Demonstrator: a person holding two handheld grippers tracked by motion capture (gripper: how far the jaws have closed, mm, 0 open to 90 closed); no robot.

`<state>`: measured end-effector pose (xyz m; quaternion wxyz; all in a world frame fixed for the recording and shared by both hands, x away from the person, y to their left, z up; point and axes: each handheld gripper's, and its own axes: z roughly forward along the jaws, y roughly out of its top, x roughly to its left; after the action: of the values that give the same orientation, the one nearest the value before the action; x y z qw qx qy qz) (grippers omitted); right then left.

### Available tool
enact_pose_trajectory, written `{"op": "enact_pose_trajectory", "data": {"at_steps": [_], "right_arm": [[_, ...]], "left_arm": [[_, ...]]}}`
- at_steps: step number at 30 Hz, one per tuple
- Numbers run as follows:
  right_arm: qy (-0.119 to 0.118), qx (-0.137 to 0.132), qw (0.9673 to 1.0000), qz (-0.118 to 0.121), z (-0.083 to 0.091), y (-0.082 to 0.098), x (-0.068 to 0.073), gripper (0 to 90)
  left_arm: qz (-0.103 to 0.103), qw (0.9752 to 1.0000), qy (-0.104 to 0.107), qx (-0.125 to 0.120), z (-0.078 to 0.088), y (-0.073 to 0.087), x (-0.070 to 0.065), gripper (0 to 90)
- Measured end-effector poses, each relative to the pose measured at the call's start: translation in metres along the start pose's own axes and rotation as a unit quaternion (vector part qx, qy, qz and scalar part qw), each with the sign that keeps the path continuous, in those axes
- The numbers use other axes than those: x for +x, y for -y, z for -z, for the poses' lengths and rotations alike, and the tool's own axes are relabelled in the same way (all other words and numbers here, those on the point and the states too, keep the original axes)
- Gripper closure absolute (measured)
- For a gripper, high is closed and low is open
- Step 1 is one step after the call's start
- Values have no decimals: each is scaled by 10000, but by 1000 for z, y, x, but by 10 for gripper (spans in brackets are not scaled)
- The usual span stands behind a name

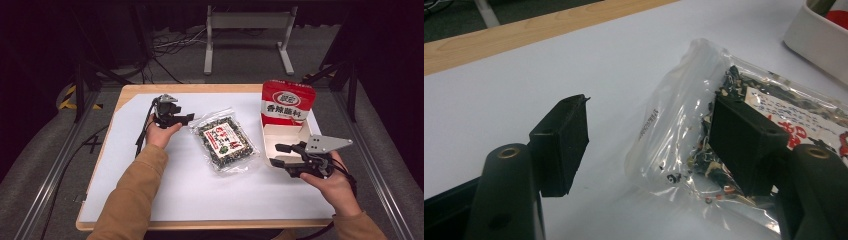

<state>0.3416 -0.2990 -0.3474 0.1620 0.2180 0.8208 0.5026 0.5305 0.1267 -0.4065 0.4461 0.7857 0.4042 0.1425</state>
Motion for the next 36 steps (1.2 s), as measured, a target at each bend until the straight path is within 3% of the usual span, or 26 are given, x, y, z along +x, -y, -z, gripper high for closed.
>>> {"op": "enact_pose_trajectory", "data": {"at_steps": [1,4,8,12,18,26,36], "right_arm": [[-9,3,10000,2,0,0,1,468],[-10,0,10000,18,0,1,2,467],[-2,24,10000,3,-2,2,1,465],[9,72,10000,-13,-4,4,2,461],[0,96,10000,19,-6,5,6,452],[9,142,9999,24,-8,8,8,443],[0,148,9999,36,-10,9,9,435]], "left_arm": [[113,9999,16,44,-5,1,3,332],[128,9999,2,109,-10,1,5,343],[361,9987,131,327,-19,1,7,376],[345,9984,118,425,-24,1,8,386],[529,9968,232,546,-31,5,13,402],[904,9913,610,738,-38,12,24,490],[914,9894,780,811,-43,14,21,546]]}}
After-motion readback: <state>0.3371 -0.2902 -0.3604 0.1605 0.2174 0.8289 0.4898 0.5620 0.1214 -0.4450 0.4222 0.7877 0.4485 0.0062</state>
